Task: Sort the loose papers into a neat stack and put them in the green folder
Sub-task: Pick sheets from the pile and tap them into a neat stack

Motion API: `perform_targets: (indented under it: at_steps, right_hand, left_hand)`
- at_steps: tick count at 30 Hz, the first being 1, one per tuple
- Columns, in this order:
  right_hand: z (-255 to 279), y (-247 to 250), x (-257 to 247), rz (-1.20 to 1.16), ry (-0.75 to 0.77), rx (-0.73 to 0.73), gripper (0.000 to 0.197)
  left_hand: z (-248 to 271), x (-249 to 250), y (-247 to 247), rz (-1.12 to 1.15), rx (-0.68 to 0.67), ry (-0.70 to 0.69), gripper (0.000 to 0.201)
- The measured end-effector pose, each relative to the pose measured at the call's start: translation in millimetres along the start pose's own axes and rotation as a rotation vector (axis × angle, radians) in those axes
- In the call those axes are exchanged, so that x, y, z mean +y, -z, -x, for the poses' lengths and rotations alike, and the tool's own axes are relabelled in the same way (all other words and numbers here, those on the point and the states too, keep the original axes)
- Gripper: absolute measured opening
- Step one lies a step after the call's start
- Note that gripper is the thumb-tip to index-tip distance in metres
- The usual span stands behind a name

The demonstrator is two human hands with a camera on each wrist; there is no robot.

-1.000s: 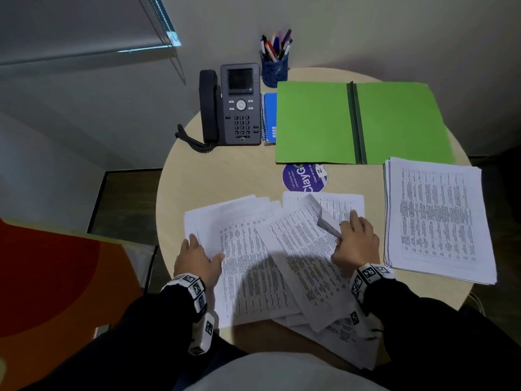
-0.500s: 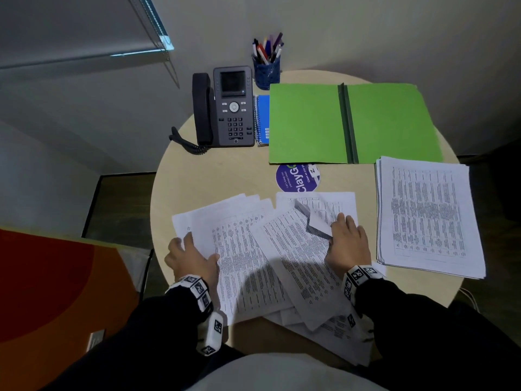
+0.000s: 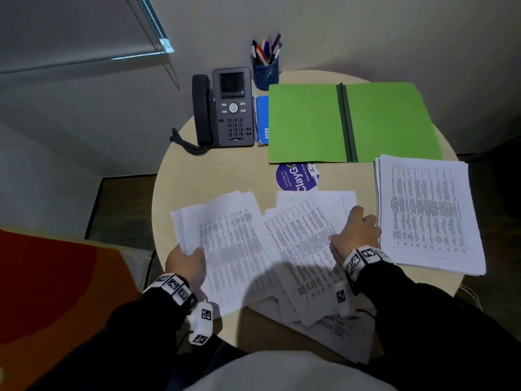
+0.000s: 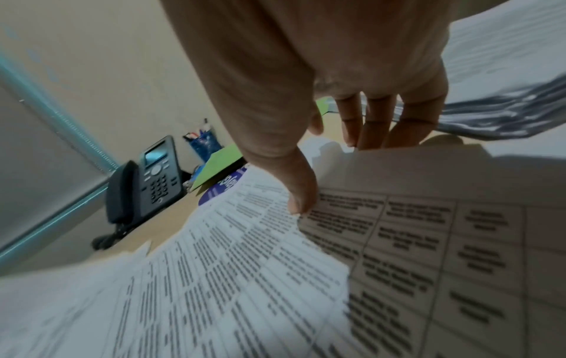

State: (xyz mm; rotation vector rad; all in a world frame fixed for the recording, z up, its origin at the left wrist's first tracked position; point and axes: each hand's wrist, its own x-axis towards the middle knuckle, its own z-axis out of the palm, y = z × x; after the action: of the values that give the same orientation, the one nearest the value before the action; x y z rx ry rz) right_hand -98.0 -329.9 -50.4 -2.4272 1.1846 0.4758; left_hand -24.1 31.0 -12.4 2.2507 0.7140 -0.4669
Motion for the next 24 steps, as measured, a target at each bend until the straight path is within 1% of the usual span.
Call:
perform_targets:
  at_steps: [2,4,5,7,9,10,11,12,13,14,15,16,17,18,19,20,21,23,24]
  right_hand:
    - [-4.9,1.3,1.6,0.09,-0.016,-0.016,0.076]
    - [-9.6,0.0,5.6,0.151,0.036,-0.004,0.079]
    - [-12.3,-1.2,7.9,0.154,0.063,-0.007,0.081]
    - [-17.2,-3.3,9.8,0.115,0.076,-0.019,0.086]
    - [-22.3,-2.5,6.7,0.01,0.04,-0.018,0.093]
    - [-24.0,-2.0,2.5,-0.048,0.018,-0.015,0.093]
    - [-25.2,-0.6,-2.2,-0.088,-0.004,-0.015,0.091]
    - [-25.6,0.4,-7.2,-0.102,-0.025,-0.015,0.085]
    - [-24.8,1.0,-12.2,-0.087,-0.044,-0.011,0.078]
    - [-24.8,0.5,-15.9,-0.063,-0.057,0.001,0.07]
    - [-24.2,0.5,-18.5,-0.04,-0.067,0.018,0.063]
    - [-23.6,0.8,-20.5,-0.025,-0.073,0.035,0.059]
    - [-24.5,1.4,-21.9,-0.016,-0.071,0.034,0.058]
    - [-26.7,1.6,-22.6,-0.016,-0.059,0.02,0.06]
    - [-29.4,2.5,-23.2,-0.015,-0.043,0.003,0.064]
    - [-33.7,1.9,-22.7,-0.015,-0.025,-0.004,0.068]
    - [-35.7,2.8,-22.4,-0.021,-0.025,-0.004,0.073]
    - [-37.6,3.9,-22.2,-0.074,-0.047,0.018,0.089]
    - [-37.8,4.2,-21.7,-0.107,-0.047,0.028,0.096]
  left_hand:
    - [-5.5,0.5,11.5,0.025,-0.021,-0.018,0.017]
    - [-12.4,1.1,27.0,0.068,-0.023,-0.008,0.016]
    - [-20.1,-1.7,33.7,0.135,-0.038,0.006,0.021]
    - [-30.0,-5.4,46.6,0.284,-0.113,0.05,0.035]
    - [-57.0,-26.3,45.9,0.305,-0.154,0.135,0.039]
    - [-73.9,-42.8,39.8,0.301,-0.186,0.201,0.046]
    - [-89.6,-59.1,30.2,0.3,-0.233,0.251,0.059]
    - [-115.1,-89.8,13.0,0.29,-0.229,0.266,0.073]
    - [-124.3,-108.8,-2.6,0.253,-0.262,0.271,0.084]
    - [-119.2,-112.1,-13.9,0.22,-0.339,0.298,0.092]
    - [-86.3,-93.7,-18.7,0.19,-0.399,0.319,0.094]
    - [-39.0,-62.0,-18.6,0.152,-0.434,0.26,0.08]
    - [-5.9,-42.0,-21.0,0.085,-0.437,0.156,0.053]
    - [18.0,-26.2,-23.1,0.047,-0.422,0.084,0.026]
    - [35.5,-16.7,-28.6,0.042,-0.389,0.021,0.011]
    - [41.7,-12.9,-34.3,0.067,-0.352,0.0,0.007]
    - [41.9,-11.1,-37.2,0.106,-0.293,-0.012,0.011]
    - [31.6,-8.9,-37.8,0.088,-0.091,-0.002,0.028]
    - [24.5,-9.5,-33.6,0.005,0.004,0.045,0.035]
